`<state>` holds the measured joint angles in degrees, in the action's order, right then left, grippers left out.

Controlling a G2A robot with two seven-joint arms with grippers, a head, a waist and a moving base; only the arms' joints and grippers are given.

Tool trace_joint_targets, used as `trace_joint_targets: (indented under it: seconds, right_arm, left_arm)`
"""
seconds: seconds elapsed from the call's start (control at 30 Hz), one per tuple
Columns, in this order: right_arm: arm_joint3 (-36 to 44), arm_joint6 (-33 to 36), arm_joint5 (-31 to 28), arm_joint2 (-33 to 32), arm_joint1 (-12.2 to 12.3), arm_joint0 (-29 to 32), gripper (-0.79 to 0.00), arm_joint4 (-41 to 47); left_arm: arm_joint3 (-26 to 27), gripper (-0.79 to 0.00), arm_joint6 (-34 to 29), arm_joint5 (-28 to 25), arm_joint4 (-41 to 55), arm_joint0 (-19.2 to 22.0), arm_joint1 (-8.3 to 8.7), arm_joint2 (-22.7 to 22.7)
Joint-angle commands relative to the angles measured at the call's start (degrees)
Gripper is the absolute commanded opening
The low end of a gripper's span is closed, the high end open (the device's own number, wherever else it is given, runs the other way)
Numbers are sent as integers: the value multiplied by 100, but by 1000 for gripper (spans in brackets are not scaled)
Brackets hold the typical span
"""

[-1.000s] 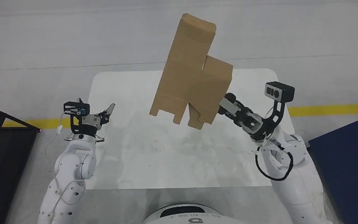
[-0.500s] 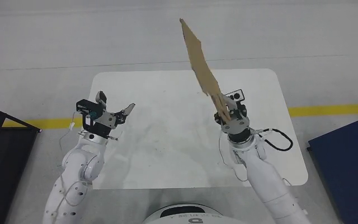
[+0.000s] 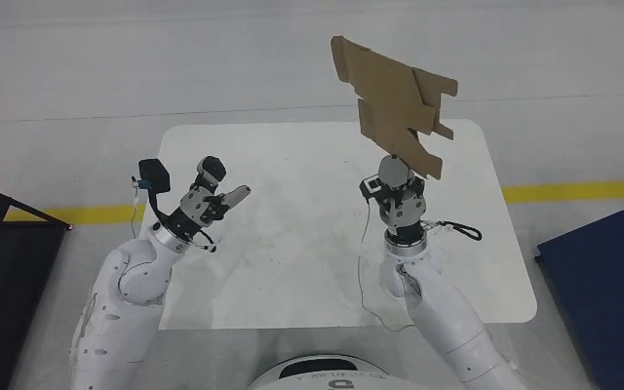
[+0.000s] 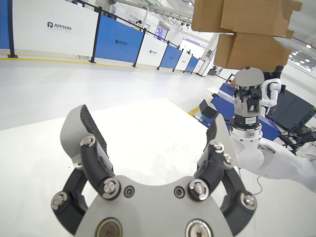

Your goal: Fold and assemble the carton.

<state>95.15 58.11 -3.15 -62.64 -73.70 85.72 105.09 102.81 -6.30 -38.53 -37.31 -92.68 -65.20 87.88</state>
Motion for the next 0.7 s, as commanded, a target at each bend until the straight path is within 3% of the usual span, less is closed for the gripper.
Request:
trace_joint_targets:
  seconds: [0.0,0.07,0.1,0.23,0.3,0.43,0.67]
  right_arm:
    - [12,-29,18,-2,-2,5,-785,33]
    - [106,-331,456,8,-37,82,-785,836]
    - [79,-523,822,44,-57,109,-785,1355]
    - [-326,-1563,1762,170,-119,-8,-785,2688]
    - [-434,-1854,2090,264,-161,-62,-785,3210]
    - [-539,-2220,2539,424,-241,-164,-785,3947]
    - [-549,-2489,2714,596,-329,-197,-785,3990]
  left_arm:
    - [2,0,3,6,32,-3,-2,-8]
    - [-37,0,-180,-110,496,-58,-5,-145]
    - [-119,0,-417,-236,1230,-104,-8,-309]
    - [-224,-74,-2529,115,5114,123,80,-724]
    - [-380,-80,-3304,407,6176,295,127,-655]
    - [-562,-123,-4104,521,7191,535,138,-746]
    - [-918,-68,-4148,710,7145,1082,61,-1218]
